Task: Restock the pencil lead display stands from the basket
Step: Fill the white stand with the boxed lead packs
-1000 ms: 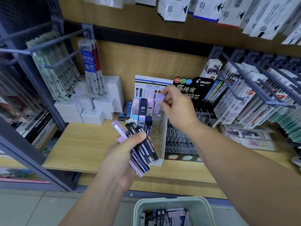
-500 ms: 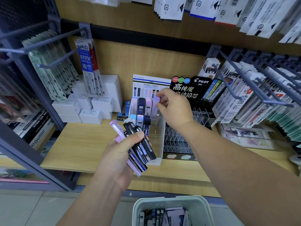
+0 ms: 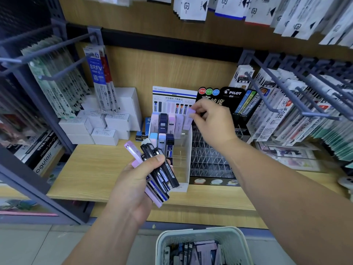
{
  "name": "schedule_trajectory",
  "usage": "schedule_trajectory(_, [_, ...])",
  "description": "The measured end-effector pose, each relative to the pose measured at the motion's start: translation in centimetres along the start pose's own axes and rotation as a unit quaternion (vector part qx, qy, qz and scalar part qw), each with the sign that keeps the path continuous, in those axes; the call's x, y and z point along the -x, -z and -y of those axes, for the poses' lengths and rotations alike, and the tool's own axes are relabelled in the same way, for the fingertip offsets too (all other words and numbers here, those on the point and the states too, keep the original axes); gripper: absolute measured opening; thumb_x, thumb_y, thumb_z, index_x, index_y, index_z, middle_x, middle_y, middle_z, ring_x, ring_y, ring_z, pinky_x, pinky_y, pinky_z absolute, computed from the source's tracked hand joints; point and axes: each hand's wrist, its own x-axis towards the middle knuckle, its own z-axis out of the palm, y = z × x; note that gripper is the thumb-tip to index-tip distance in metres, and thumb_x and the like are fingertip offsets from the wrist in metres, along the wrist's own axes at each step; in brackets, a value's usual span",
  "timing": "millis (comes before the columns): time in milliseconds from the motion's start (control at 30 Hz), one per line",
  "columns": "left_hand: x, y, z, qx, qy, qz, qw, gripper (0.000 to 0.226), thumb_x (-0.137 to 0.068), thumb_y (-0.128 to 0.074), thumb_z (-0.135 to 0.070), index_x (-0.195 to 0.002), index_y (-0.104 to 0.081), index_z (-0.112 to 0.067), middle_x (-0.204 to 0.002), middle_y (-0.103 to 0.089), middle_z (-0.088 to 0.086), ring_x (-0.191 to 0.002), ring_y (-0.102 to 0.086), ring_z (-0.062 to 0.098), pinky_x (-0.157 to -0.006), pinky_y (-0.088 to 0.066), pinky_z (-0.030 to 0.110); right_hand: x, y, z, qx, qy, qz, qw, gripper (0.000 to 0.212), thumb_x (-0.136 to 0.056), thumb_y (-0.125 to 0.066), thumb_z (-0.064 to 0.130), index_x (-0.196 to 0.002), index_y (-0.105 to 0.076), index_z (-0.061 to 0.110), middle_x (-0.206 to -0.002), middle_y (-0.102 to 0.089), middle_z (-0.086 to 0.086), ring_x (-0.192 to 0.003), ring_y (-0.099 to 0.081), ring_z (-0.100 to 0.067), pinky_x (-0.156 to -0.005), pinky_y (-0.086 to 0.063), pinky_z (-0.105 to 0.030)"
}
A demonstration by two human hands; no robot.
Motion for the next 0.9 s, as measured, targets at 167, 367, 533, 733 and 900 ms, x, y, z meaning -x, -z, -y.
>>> schedule_trajectory(167, [-0.4,0.2,0.3,0.012,0.006,-0.006,1.0,0.048,-0.062,-0.086,-0.016,-0.105,-0.066,-0.01,-0.093,-0.072,0.015,-0.098,-0.068,0.04,-0.099,-0.045,0.067,-0.1,-1.3,-0.6,0.062,0.021,0.021,0.998,0.013,-0.091,-0.073,0.016,-0.103,-0.075,0.016,-0.096,-0.072,0.0,-0.085,-0.066,-0.019,-0.081,-0.056,-0.039])
schedule_trajectory(367, [-0.2,0.0,0.1,-0.002,0.003,-0.002,1.0,0.06,-0.058,-0.082,-0.02,-0.114,-0.066,-0.006,-0.093,-0.073,0.014,-0.091,-0.07,0.034,-0.095,-0.053,0.057,0.0,-2.5,-0.7,0.114,0.05,0.004,0.992,0.009,-0.091,-0.071,0.015,-0.095,-0.078,0.012,-0.095,-0.064,-0.007,-0.074,-0.064,-0.029,-0.067,-0.056,-0.041])
schedule_trajectory(533, [-0.4,0.2,0.3,-0.01,0.006,0.003,1.0,0.055,-0.059,-0.088,-0.015,-0.109,-0.066,-0.007,-0.094,-0.073,0.016,-0.103,-0.069,0.042,-0.099,-0.047,0.063,1.0,-1.7,-0.3,0.062,0.024,-0.024,0.998,0.019,-0.092,-0.066,0.009,-0.109,-0.073,0.012,-0.096,-0.06,0.004,-0.075,-0.056,-0.012,-0.074,-0.05,-0.026])
schedule_trajectory(733, [-0.5,0.3,0.5,-0.002,0.016,0.012,1.0,0.045,-0.061,-0.084,-0.016,-0.103,-0.069,-0.009,-0.099,-0.071,0.023,-0.092,-0.068,0.036,-0.099,-0.048,0.059,7.3,0.7,2.8,-0.224,-0.175,0.05,0.957,0.01,-0.097,-0.065,0.017,-0.095,-0.074,0.022,-0.079,-0.068,0.011,-0.068,-0.061,-0.007,-0.063,-0.048,-0.021])
schedule_trajectory(900, [0.3,-0.6,0.9,-0.035,0.009,0.042,0.998,0.046,-0.071,-0.076,-0.014,-0.113,-0.066,0.001,-0.105,-0.072,0.025,-0.086,-0.072,0.037,-0.064,-0.059,0.041,10.0,1.6,5.1,-0.448,-0.239,0.246,0.826,0.036,-0.079,-0.083,0.022,-0.112,-0.071,0.016,-0.079,-0.065,0.001,-0.07,-0.059,-0.016,-0.053,-0.046,-0.025])
